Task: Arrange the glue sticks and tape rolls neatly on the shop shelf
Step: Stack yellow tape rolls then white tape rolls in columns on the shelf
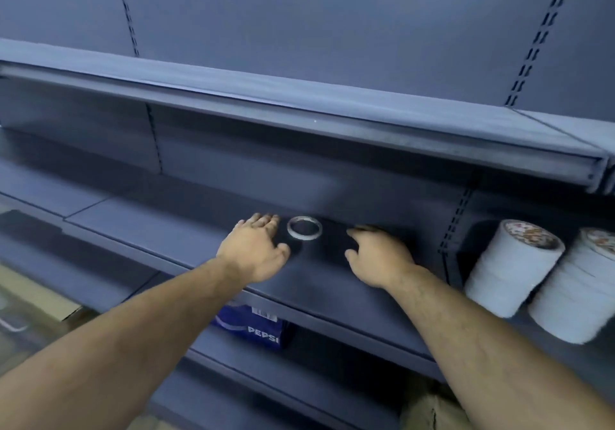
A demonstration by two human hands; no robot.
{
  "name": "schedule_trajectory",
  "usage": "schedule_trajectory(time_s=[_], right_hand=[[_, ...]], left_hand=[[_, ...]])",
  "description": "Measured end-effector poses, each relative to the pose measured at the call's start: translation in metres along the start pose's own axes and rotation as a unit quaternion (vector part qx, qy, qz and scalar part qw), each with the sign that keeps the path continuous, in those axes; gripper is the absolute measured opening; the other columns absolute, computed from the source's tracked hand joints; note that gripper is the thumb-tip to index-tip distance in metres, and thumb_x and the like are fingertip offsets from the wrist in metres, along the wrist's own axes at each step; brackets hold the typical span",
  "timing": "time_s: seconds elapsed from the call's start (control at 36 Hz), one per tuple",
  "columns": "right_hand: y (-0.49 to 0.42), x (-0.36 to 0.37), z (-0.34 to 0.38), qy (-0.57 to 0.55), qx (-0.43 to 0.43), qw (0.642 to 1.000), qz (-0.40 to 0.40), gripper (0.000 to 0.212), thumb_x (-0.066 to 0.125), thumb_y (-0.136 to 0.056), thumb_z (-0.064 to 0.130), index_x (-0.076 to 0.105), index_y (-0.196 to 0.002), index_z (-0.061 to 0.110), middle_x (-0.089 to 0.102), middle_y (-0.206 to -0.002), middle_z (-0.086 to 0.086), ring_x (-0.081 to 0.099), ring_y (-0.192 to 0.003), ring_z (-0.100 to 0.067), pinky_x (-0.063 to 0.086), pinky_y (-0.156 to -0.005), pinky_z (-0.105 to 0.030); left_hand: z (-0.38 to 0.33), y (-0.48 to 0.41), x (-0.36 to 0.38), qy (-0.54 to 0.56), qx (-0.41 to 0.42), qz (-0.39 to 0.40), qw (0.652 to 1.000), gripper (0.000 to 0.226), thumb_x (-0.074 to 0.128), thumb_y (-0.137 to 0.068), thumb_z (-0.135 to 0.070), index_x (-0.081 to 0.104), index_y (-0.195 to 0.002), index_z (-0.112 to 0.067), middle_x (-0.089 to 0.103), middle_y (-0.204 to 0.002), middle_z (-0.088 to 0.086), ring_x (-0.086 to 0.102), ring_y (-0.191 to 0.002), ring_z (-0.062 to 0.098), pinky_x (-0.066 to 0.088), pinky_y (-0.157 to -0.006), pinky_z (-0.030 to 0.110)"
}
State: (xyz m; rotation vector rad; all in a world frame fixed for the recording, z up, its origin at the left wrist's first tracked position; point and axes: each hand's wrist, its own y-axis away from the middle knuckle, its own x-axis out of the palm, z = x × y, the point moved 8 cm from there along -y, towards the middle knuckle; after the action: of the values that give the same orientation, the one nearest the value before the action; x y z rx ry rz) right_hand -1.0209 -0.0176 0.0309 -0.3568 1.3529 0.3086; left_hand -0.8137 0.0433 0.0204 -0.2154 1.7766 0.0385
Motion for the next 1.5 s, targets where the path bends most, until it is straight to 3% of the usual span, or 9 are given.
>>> schedule_trajectory(time_s=[0.22, 0.33, 0.58, 0.72, 0.97, 1.14, 1.28, 1.42, 1.5], right_hand=[[-0.03, 0.033, 0.058, 0.004, 0.015, 0.999, 0.03, 0.036, 0.051, -0.094, 0.029, 0.059, -0.128, 0.022, 0.057, -0.136, 0.006, 0.056, -0.121, -0.022, 0.051, -0.096, -0.036], [-0.052, 0.036, 0.06, 0.015, 0.022, 0.999, 0.044, 0.042, 0.051, -0.097, 0.031, 0.054, -0.138, 0.023, 0.051, -0.145, 0.005, 0.049, -0.131, -0.02, 0.043, -0.102, -0.029], [-0.105, 0.062, 0.051, 0.012, 0.042, 0.996, 0.074, 0.044, 0.055, -0.097, 0.023, 0.051, -0.141, 0.026, 0.049, -0.145, 0.002, 0.053, -0.128, -0.024, 0.048, -0.103, -0.037], [-0.116, 0.076, 0.048, 0.009, 0.033, 0.997, 0.071, 0.042, 0.057, -0.093, 0.018, 0.058, -0.135, 0.025, 0.051, -0.14, 0.0, 0.052, -0.127, -0.024, 0.048, -0.104, -0.035], [-0.122, 0.082, 0.046, -0.026, 0.039, 0.996, 0.072, 0.054, 0.054, -0.094, 0.015, 0.051, -0.145, 0.034, 0.04, -0.154, 0.004, 0.036, -0.143, -0.019, 0.031, -0.117, -0.026], [-0.123, 0.085, 0.051, -0.011, 0.067, 0.996, 0.065, 0.036, 0.049, -0.094, 0.007, 0.063, -0.121, 0.026, 0.054, -0.14, -0.002, 0.058, -0.121, -0.027, 0.048, -0.095, -0.027], [-0.125, 0.088, 0.054, 0.022, 0.086, 0.994, 0.067, 0.038, 0.042, -0.102, 0.007, 0.053, -0.136, 0.02, 0.051, -0.143, -0.007, 0.056, -0.123, -0.03, 0.046, -0.091, -0.028], [-0.119, 0.091, 0.054, 0.021, 0.105, 0.99, 0.088, 0.034, 0.048, -0.097, 0.004, 0.059, -0.126, 0.018, 0.059, -0.135, -0.006, 0.061, -0.116, -0.028, 0.034, -0.077, -0.021], [-0.112, 0.093, 0.055, 0.026, 0.109, 0.989, 0.096, 0.024, 0.045, -0.099, 0.011, 0.061, -0.115, 0.018, 0.064, -0.124, -0.009, 0.063, -0.094, -0.029, 0.041, -0.069, -0.026]], left_hand=[[0.064, -0.027, -0.002, -0.013, 0.017, 0.023, 1.0, 0.068, 0.035, -0.096, -0.04, 0.022, -0.158, -0.014, 0.022, -0.164, 0.002, 0.014, -0.152, 0.018, 0.013, -0.123, 0.034], [0.065, -0.046, -0.01, -0.001, 0.029, 0.012, 0.999, 0.067, 0.038, -0.095, -0.039, 0.026, -0.156, -0.013, 0.024, -0.163, 0.002, 0.018, -0.15, 0.017, 0.014, -0.122, 0.032], [0.073, -0.074, -0.006, 0.022, -0.006, 0.018, 1.0, 0.061, 0.048, -0.091, -0.043, 0.037, -0.15, -0.033, 0.043, -0.152, -0.007, 0.047, -0.132, 0.022, 0.043, -0.104, 0.029], [0.07, -0.095, 0.012, -0.036, 0.009, 0.043, 0.998, 0.016, 0.051, -0.091, -0.041, 0.059, -0.099, -0.029, 0.064, -0.113, -0.004, 0.06, -0.093, 0.021, 0.055, -0.076, 0.032], [0.039, -0.138, 0.025, -0.045, 0.121, 0.056, 0.99, 0.035, 0.047, -0.095, -0.041, 0.057, -0.127, -0.032, 0.059, -0.134, -0.004, 0.056, -0.123, 0.022, 0.048, -0.095, 0.033], [0.044, -0.155, 0.044, -0.001, 0.13, 0.069, 0.989, 0.03, 0.042, -0.093, -0.047, 0.062, -0.11, -0.032, 0.064, -0.125, -0.006, 0.06, -0.116, 0.021, 0.049, -0.09, 0.034], [0.042, -0.164, 0.046, 0.012, 0.171, 0.045, 0.984, 0.031, 0.038, -0.094, -0.038, 0.061, -0.114, -0.029, 0.065, -0.124, -0.004, 0.061, -0.114, 0.021, 0.049, -0.09, 0.032], [0.034, -0.166, 0.048, 0.05, 0.2, 0.029, 0.978, 0.026, 0.046, -0.086, -0.034, 0.061, -0.107, -0.029, 0.067, -0.115, -0.006, 0.063, -0.107, 0.021, 0.052, -0.084, 0.032], [0.024, -0.167, 0.049, 0.076, 0.219, 0.022, 0.972, 0.021, 0.052, -0.085, -0.029, 0.062, -0.103, -0.027, 0.069, -0.104, -0.007, 0.065, -0.1, 0.021, 0.053, -0.079, 0.032]])
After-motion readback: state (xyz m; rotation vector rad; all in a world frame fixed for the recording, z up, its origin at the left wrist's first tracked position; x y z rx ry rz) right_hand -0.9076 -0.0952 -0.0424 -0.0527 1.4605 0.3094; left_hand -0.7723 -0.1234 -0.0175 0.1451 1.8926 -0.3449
